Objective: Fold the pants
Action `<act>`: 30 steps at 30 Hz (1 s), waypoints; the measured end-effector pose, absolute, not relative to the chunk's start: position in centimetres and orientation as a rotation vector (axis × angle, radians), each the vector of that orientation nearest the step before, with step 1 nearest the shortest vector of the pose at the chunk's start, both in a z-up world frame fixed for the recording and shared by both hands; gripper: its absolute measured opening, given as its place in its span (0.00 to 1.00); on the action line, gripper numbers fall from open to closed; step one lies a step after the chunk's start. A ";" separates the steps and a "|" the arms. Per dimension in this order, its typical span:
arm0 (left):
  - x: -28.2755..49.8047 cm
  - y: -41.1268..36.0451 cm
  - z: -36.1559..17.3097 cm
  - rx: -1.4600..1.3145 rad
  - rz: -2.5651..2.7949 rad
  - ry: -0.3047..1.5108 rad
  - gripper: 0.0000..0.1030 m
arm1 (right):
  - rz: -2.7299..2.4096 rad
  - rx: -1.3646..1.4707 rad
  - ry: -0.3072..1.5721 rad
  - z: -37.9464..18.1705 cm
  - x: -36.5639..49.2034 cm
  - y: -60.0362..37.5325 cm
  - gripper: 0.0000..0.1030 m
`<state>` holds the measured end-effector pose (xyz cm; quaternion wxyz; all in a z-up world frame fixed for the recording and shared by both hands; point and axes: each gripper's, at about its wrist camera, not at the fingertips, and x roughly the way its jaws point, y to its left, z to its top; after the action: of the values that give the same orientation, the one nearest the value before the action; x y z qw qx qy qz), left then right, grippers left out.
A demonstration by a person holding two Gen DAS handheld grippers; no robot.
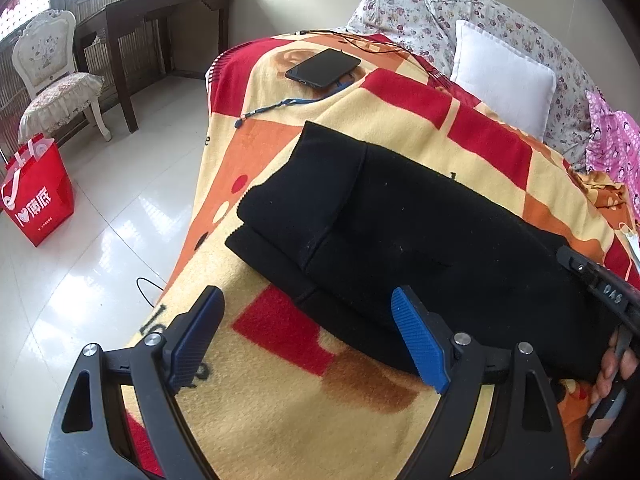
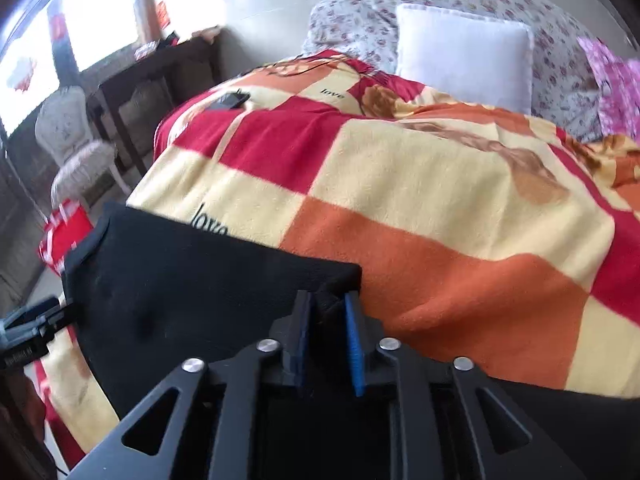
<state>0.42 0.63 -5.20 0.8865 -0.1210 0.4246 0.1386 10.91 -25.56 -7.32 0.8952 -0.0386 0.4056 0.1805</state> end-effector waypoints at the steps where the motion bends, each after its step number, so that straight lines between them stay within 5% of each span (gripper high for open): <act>1: 0.3 0.6 -5.0 -0.245 0.292 0.877 0.84 | 0.358 -0.063 0.840 -7.0 10.8 -26.0 0.42; 14: 1.6 -0.6 -3.1 -0.212 0.264 0.840 0.84 | 0.766 -0.229 0.795 -5.6 1.2 -18.7 0.39; 21: 2.2 -1.1 -3.0 -0.205 0.246 0.849 0.84 | 0.722 -0.372 0.780 -8.2 1.3 -16.4 0.06; 30: 2.7 -1.3 -4.0 -0.220 0.240 0.867 0.84 | 0.783 -0.345 0.832 -8.6 -0.3 -16.6 0.04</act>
<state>2.73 -1.27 -4.02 0.8947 -0.1061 0.4183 0.1155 -0.29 -16.64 -8.59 0.8272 -0.1624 0.3917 0.3687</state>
